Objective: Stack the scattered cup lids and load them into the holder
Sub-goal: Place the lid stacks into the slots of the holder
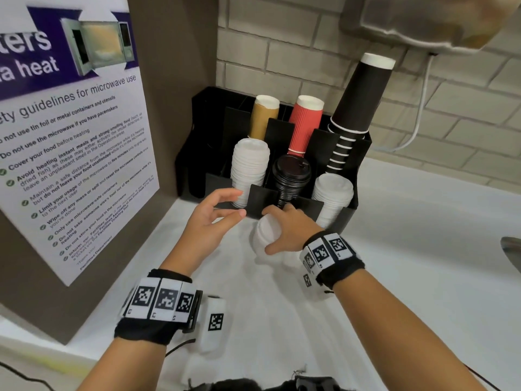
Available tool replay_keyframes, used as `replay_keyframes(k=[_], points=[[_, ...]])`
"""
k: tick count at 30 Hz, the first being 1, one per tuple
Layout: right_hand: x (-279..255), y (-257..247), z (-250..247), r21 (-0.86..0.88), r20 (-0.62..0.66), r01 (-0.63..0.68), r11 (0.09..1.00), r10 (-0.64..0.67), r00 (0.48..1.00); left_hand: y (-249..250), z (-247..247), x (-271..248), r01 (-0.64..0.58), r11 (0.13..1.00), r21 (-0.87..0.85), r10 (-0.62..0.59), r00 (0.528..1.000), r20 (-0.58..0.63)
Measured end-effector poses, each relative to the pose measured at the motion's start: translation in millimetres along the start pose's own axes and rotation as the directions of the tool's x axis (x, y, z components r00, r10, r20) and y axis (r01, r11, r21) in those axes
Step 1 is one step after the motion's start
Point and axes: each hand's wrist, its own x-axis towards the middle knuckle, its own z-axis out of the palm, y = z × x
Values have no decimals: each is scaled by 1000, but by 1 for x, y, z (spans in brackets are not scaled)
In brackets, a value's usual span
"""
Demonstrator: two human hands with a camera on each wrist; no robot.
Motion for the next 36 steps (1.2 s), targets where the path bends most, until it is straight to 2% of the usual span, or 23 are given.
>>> replay_keyframes(k=[1,3,6,9,13,21,31,33,36], points=[[-4,1,-5,58,-53,11,998,-8,999,0,0,0,2,1000,-2,-2,1000,1],[-14,1,-15,292,-162,98,951,-51,985,3,3,-1,9,1000,-6,-9,999,32],[-39,-11,-24,645,-244,245,723,-108,964,6,13,-4,28,999,-34,-22,985,174],[-59,-23,-22,765,-267,290,575,-126,955,7,25,-6,8,993,-115,22,967,255],[-72,-22,-22,806,-297,323,497,-134,946,9,27,-6,-11,989,-150,55,955,291],[-82,-12,-23,812,-302,319,488,-115,946,14,28,-8,-5,990,-143,53,941,335],[-84,-7,-24,754,-390,374,540,-91,916,11,32,-7,5,991,-132,37,949,315],[-79,8,-36,744,-465,387,545,7,885,10,29,-7,3,992,-129,30,967,255],[-63,46,-66,670,-606,350,654,211,767,8,22,-7,-21,996,-88,33,990,138]])
